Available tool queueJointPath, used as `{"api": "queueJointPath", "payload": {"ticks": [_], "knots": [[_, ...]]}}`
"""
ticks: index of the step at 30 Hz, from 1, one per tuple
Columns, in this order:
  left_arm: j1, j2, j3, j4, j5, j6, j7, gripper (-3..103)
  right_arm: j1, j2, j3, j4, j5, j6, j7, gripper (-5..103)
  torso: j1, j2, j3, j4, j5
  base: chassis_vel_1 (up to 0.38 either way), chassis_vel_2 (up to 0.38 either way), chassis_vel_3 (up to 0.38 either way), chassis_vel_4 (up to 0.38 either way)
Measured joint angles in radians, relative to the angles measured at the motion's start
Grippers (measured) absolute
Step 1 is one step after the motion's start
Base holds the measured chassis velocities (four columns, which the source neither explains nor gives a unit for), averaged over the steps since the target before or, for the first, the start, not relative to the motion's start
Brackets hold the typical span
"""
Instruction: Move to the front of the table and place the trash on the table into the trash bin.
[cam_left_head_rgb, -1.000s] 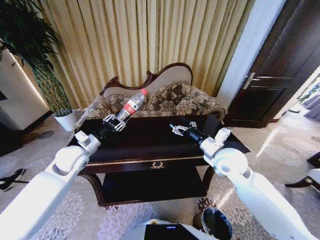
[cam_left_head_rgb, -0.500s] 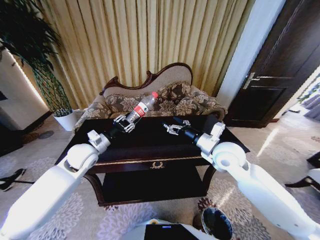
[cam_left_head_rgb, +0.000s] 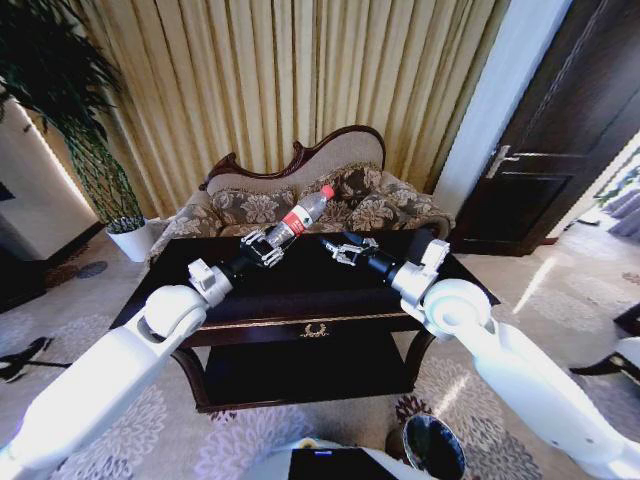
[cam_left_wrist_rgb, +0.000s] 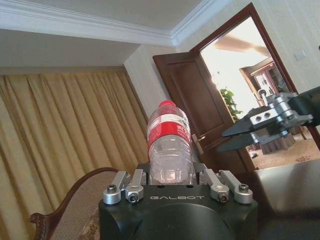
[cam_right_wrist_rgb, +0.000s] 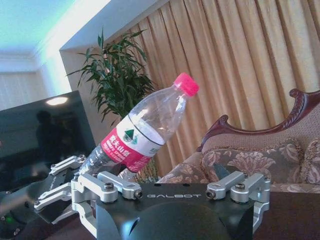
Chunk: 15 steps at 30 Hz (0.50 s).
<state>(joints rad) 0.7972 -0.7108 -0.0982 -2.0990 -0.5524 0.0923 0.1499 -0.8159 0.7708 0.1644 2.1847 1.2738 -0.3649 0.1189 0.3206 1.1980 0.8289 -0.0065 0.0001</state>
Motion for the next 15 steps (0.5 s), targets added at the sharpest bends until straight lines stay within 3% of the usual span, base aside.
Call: {"api": "queueJointPath", "payload": {"ticks": [15], "knots": [[-0.094, -0.059, 0.111, 0.015, -0.027, 0.038, -0.037, 41, 0.064, 0.039, -0.058, -0.031, 0.004, -0.01, 0.0, 100, 0.0, 0.0, 0.0, -0.0002, 0.0, 0.0, 0.0, 0.0, 0.0]]}}
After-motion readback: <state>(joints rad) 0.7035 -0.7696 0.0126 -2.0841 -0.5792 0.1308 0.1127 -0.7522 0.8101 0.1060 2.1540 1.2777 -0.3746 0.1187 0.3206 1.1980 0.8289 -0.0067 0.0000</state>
